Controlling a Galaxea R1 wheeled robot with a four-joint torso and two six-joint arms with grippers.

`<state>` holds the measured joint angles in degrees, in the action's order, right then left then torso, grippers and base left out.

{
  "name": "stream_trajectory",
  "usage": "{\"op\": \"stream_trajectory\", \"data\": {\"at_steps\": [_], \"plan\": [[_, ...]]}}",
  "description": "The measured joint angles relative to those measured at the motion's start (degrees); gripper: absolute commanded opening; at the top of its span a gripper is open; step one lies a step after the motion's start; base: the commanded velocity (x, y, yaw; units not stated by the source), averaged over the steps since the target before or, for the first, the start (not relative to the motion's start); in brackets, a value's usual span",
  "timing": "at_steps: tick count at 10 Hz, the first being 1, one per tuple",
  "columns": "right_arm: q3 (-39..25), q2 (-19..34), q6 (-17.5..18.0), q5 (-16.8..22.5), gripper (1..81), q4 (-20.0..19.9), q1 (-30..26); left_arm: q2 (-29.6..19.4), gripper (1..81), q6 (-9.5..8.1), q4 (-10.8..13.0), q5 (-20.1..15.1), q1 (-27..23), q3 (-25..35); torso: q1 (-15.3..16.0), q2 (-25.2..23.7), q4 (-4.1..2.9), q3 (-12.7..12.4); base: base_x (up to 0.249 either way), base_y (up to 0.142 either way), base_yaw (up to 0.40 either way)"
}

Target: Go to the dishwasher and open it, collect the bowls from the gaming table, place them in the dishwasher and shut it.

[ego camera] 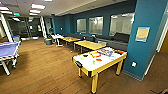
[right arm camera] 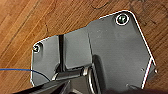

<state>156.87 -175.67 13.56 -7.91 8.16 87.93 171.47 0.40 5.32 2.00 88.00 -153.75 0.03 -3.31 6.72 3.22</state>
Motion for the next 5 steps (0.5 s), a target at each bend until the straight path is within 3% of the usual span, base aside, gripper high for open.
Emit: {"op": "stream_trajectory", "data": {"at_steps": [5], "plan": [[0.0,0.0,0.0,0.0,81.1,0.0,0.0,0.0,81.1,0.0,0.0,0.0,0.0,0.0,0.0,0.0,0.0,0.0,0.137,0.0,0.0]]}}
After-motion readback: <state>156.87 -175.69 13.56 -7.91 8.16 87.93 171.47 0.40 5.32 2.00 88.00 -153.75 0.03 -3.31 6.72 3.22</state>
